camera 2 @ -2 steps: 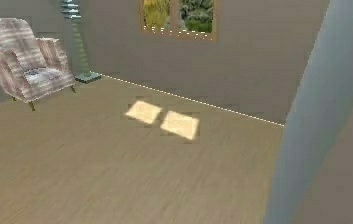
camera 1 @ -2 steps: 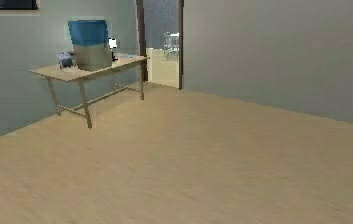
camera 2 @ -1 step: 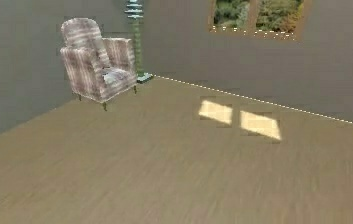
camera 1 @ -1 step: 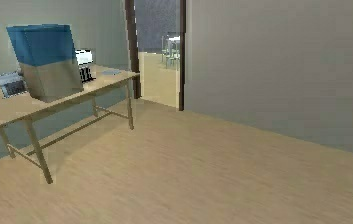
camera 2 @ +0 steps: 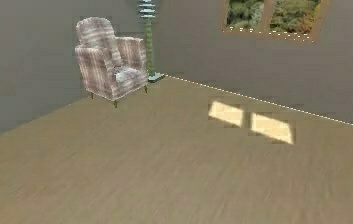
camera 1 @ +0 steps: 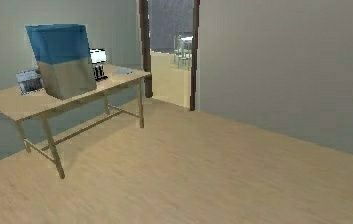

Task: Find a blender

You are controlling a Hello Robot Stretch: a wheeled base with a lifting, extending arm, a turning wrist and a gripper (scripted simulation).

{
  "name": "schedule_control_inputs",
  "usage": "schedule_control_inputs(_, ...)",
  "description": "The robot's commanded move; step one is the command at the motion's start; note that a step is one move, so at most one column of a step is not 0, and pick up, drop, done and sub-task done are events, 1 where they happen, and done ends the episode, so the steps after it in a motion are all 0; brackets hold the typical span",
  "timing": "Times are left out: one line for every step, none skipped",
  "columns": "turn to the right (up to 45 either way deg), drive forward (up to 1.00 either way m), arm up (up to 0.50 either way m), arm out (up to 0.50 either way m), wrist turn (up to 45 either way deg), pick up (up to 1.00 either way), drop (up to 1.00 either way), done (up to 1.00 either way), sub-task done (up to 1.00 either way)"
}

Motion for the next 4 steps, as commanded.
schedule_control_inputs(0.0, 1.0, 0.0, 0.0, 0.0, 0.0, 0.0, 0.0, 0.0)
schedule_control_inputs(0.0, 1.0, 0.0, 0.0, 0.0, 0.0, 0.0, 0.0, 0.0)
schedule_control_inputs(0.0, 1.0, 0.0, 0.0, 0.0, 0.0, 0.0, 0.0, 0.0)
schedule_control_inputs(0.0, 0.25, 0.0, 0.0, 0.0, 0.0, 0.0, 0.0, 0.0)
